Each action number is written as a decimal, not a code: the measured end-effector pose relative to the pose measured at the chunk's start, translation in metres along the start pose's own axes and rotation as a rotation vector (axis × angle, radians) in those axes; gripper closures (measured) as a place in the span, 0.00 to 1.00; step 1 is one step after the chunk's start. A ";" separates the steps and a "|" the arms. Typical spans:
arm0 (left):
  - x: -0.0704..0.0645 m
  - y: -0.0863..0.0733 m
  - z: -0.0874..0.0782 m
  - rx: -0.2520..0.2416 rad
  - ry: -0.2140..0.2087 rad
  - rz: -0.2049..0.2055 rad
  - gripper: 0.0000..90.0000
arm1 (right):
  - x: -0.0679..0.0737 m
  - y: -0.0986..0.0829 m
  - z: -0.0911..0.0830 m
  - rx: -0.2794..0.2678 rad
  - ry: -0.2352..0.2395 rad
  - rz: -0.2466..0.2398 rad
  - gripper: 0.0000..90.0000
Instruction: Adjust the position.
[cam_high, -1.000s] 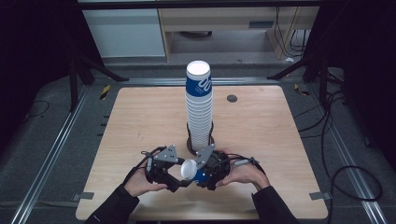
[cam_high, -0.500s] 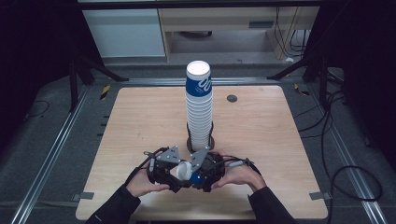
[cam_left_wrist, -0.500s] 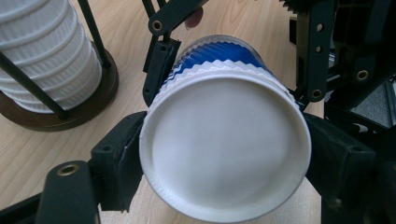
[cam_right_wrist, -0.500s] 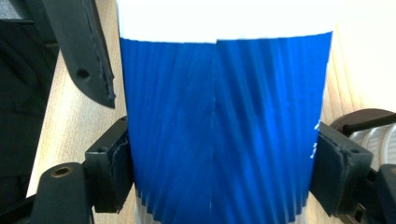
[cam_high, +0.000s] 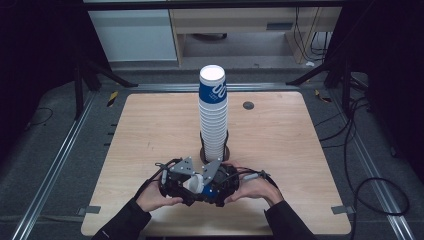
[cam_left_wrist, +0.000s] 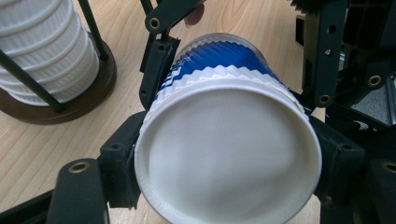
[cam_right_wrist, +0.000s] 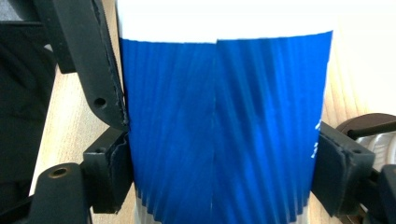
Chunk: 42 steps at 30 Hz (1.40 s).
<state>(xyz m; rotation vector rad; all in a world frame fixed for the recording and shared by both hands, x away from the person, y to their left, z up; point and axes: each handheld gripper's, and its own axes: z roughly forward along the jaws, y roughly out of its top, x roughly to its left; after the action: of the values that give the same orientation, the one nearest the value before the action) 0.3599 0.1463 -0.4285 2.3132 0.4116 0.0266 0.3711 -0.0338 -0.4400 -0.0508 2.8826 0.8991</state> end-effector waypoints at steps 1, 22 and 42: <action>0.000 0.000 -0.001 -0.001 0.001 0.001 0.28 | 0.000 0.000 0.000 -0.001 -0.003 0.001 0.22; 0.021 -0.009 -0.038 -0.188 0.040 -0.081 0.28 | -0.021 -0.028 -0.051 -0.263 -0.086 0.195 0.09; 0.018 -0.008 -0.046 -0.325 -0.066 -0.069 0.28 | -0.022 -0.039 -0.043 -0.387 0.036 0.249 0.09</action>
<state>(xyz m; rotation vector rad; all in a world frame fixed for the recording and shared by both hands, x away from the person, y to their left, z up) 0.3682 0.1889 -0.4040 1.9733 0.4203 -0.0161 0.3908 -0.0909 -0.4243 0.2648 2.7413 1.5028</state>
